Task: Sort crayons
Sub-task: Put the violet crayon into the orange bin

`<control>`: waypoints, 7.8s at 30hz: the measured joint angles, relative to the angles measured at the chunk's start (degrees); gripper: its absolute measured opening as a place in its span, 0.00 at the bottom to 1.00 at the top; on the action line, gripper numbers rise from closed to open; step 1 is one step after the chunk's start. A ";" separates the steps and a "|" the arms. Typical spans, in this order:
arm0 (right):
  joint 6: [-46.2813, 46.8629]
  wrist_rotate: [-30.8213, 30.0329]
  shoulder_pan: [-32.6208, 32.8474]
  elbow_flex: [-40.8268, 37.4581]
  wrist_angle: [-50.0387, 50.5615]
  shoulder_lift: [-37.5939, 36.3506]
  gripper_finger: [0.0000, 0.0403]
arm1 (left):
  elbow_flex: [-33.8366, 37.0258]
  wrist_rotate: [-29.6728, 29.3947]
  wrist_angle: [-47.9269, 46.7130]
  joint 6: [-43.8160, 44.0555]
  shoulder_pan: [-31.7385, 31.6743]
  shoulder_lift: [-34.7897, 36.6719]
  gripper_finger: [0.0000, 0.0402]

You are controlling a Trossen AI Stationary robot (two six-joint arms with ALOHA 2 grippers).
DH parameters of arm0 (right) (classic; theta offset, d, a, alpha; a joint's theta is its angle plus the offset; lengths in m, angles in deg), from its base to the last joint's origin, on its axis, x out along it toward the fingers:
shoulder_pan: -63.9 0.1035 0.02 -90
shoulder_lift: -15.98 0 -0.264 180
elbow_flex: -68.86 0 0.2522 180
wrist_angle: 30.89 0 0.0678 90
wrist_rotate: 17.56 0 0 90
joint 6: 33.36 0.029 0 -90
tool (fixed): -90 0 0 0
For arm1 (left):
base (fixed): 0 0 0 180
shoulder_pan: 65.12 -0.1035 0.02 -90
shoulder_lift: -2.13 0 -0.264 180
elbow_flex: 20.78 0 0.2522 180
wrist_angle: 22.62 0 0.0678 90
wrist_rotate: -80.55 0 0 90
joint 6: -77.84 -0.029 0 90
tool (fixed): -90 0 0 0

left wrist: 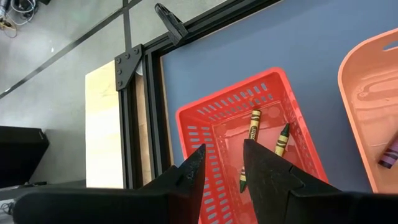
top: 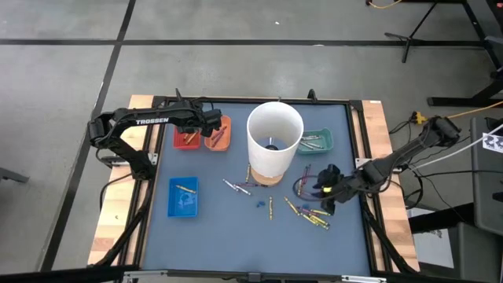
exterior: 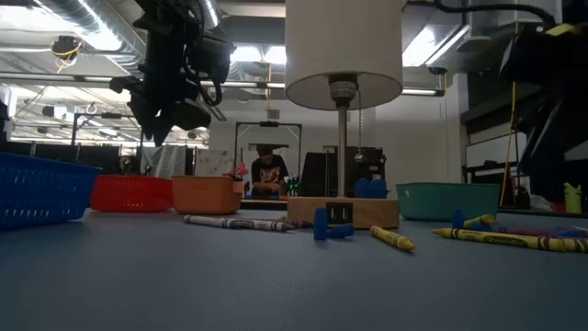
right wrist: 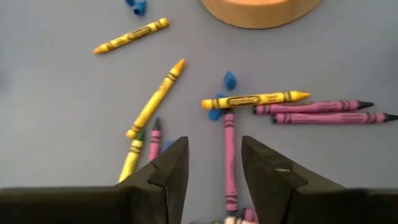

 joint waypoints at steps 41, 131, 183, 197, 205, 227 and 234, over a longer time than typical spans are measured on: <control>-5.86 -0.36 0.00 0.11 -4.02 20.05 0.03 | 0.00 0.65 1.37 -2.72 4.80 0.00 0.23; -68.44 0.69 -9.22 20.22 -54.49 20.09 0.05 | 0.00 12.47 91.27 -64.65 47.51 -0.46 0.23; -68.91 -3.97 -4.17 20.24 -56.40 19.65 0.05 | 0.00 25.96 92.78 -64.63 43.54 -0.46 0.23; -68.90 -4.16 -4.17 20.24 -56.68 19.65 0.05 | 0.00 26.23 95.48 -64.74 42.83 -0.46 0.23; -68.90 -6.24 -4.17 20.24 -56.65 19.67 0.05 | 0.00 32.01 98.87 -67.67 41.49 -2.80 0.23; -68.76 -6.44 -4.17 20.24 -55.63 19.74 0.05 | 0.00 27.26 100.39 -72.29 41.72 -4.39 0.02; -68.78 -6.51 -4.17 20.24 -53.88 19.67 0.08 | 0.00 25.61 99.67 -71.95 41.72 -4.46 0.03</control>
